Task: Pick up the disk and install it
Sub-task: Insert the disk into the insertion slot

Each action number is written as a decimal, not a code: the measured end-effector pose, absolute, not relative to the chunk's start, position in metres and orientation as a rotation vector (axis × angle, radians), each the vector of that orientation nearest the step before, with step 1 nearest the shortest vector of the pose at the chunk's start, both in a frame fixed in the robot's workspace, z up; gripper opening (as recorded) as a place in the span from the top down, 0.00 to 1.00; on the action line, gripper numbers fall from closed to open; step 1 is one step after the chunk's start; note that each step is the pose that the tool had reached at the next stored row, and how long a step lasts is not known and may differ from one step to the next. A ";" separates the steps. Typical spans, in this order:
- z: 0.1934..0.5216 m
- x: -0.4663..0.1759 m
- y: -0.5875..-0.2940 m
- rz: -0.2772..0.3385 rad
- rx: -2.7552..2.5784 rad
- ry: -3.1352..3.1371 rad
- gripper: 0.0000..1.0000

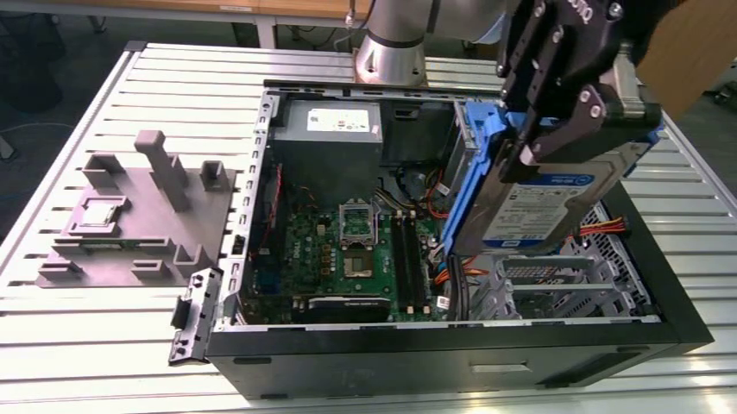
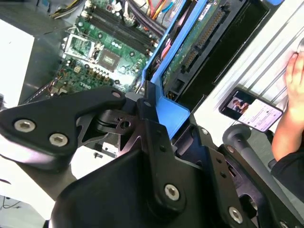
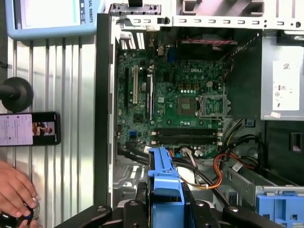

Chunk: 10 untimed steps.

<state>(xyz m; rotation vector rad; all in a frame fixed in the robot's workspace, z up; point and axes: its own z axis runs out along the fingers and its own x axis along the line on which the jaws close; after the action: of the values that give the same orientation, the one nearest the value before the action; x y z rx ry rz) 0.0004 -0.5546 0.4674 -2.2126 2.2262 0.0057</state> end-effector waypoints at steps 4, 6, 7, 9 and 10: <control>0.466 0.014 -0.557 0.006 -2.212 2.226 0.64; 0.464 0.019 -0.559 0.006 -2.213 2.226 0.64; 0.464 0.022 -0.560 0.006 -2.213 2.226 0.64; 0.462 0.028 -0.561 0.006 -2.213 2.226 0.64; 0.462 0.031 -0.562 0.006 -2.212 2.226 0.64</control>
<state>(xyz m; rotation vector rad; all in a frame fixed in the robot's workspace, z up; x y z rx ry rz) 0.0307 -0.5621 0.4615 -2.2125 2.2261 0.0057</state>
